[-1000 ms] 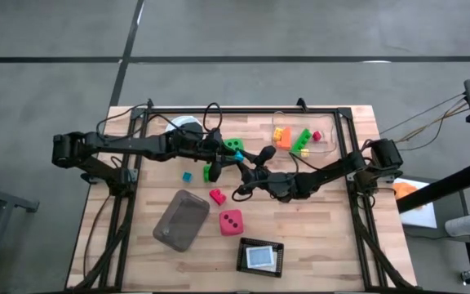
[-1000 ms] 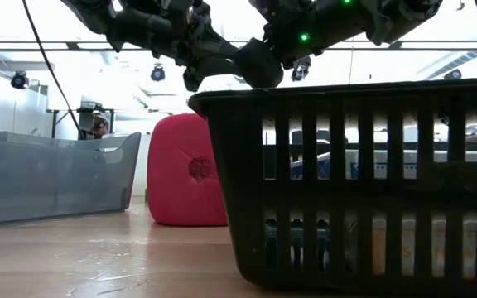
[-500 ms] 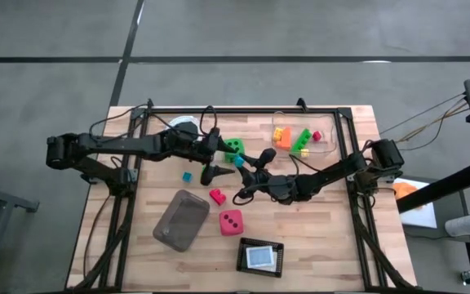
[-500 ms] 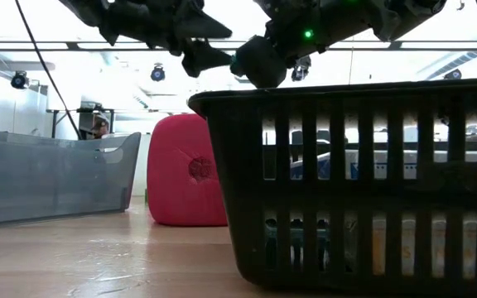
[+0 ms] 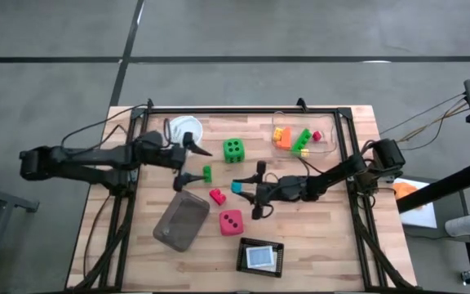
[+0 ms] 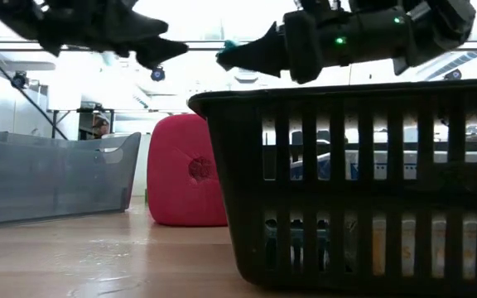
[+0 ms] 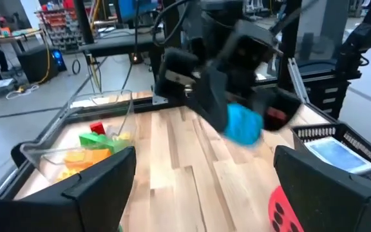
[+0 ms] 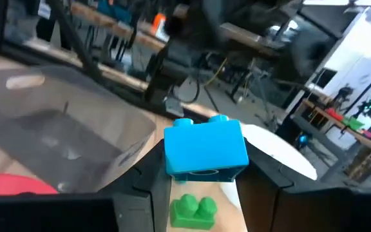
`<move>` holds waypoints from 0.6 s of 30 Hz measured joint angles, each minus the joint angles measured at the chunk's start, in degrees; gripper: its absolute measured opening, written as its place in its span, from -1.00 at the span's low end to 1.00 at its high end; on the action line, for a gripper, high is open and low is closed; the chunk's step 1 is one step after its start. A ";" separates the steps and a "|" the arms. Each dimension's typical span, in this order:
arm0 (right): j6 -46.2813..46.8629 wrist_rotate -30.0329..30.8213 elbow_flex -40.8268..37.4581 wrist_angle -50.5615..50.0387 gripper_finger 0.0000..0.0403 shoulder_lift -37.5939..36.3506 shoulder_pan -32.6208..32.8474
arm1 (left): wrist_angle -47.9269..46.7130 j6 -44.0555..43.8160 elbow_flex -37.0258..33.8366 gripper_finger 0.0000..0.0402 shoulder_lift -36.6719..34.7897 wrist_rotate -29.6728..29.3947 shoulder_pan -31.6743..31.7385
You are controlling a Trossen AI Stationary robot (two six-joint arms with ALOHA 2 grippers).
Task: Pick & Place Toys
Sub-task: Put the right blue game piece into the transparent bin
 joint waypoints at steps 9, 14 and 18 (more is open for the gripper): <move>4.12 0.54 -8.50 6.05 -0.37 -4.72 -2.38 | 0.20 -1.66 -9.34 0.84 -12.14 -0.11 0.01; 6.06 0.58 -14.16 10.26 -0.37 -8.56 -4.37 | 0.52 -2.44 -11.88 0.84 -15.54 -0.29 0.01; 7.79 1.58 -18.24 11.85 -0.37 -12.44 -7.47 | 0.40 -2.66 -12.72 0.84 -16.27 -0.33 0.01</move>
